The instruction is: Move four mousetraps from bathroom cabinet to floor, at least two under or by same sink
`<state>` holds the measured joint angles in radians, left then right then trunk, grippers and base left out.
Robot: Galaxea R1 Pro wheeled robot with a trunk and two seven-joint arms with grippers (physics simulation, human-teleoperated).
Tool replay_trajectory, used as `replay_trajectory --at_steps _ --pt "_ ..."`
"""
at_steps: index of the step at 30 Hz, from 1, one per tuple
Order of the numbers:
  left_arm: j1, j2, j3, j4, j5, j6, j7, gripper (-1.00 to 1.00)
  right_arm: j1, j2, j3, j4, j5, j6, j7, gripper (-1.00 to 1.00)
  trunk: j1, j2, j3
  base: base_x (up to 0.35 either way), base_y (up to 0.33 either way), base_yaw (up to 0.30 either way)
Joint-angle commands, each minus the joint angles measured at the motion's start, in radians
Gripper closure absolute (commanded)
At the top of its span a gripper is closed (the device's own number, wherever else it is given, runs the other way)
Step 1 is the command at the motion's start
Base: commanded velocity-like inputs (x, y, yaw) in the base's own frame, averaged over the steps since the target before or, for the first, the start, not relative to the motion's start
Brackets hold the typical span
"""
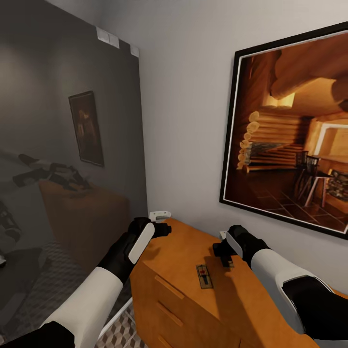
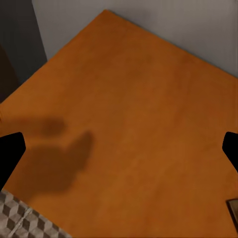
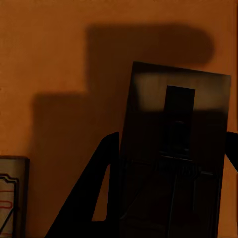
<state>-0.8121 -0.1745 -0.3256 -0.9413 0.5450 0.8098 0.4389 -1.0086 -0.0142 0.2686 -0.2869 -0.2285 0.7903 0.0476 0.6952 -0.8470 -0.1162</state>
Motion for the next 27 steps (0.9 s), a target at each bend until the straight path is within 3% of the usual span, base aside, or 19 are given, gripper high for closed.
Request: replay_trajectory --at_steps 1,9,18,27 --pt "-0.001 0.0 -0.001 -0.001 0.01 0.002 0.01 -1.0 -0.001 -0.001 0.008 -0.001 -0.003 0.004 0.005 1.0 -0.004 0.006 0.002 0.0 0.0 0.0" --pt "-0.001 0.0 -0.001 -0.001 0.01 0.002 0.01 -1.0 -0.001 -0.001 0.008 -0.001 -0.003 0.004 0.005 1.0 -0.034 0.062 0.027 -0.002 -0.008 0.0" --pt "-0.001 0.0 -0.002 -0.001 0.01 0.002 0.011 -1.0 -0.001 -0.001 0.008 -0.001 -0.003 0.004 0.005 1.0 -0.069 0.125 0.055 -0.114 -0.195 0.0" --pt "-0.001 0.0 -0.003 -0.001 0.01 0.002 0.011 -1.0 -0.001 -0.001 0.008 -0.001 -0.003 0.004 0.005 1.0 -0.103 0.188 0.083 -0.021 -0.038 0.0"
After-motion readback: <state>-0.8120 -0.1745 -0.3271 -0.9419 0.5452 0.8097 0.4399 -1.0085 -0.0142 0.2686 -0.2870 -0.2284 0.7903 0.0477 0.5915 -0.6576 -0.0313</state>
